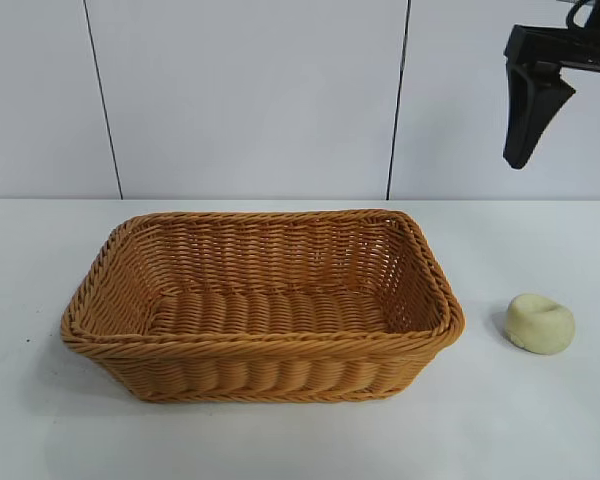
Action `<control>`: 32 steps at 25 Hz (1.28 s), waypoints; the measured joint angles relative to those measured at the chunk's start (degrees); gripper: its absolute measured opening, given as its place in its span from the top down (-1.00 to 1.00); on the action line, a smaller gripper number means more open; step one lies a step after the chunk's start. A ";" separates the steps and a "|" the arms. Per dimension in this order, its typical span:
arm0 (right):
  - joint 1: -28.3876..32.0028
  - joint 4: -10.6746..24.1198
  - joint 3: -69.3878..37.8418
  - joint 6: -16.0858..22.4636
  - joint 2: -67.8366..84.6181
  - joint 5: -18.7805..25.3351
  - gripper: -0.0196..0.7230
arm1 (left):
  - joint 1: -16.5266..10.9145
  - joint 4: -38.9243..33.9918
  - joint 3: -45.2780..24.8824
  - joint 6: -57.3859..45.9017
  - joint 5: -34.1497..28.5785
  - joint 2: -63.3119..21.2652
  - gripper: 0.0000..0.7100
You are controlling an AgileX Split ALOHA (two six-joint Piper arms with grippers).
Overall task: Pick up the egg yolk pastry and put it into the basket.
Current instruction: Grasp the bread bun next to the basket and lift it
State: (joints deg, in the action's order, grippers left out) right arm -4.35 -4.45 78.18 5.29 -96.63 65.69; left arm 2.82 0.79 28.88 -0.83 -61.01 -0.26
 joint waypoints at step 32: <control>2.45 -0.17 0.00 0.03 -25.51 -11.81 -0.87 | 0.00 0.00 0.00 0.01 0.00 0.00 -0.96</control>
State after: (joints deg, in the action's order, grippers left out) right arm -1.90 -4.62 78.18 5.32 -122.13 53.87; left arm 2.82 0.79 28.88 -0.82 -61.01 -0.26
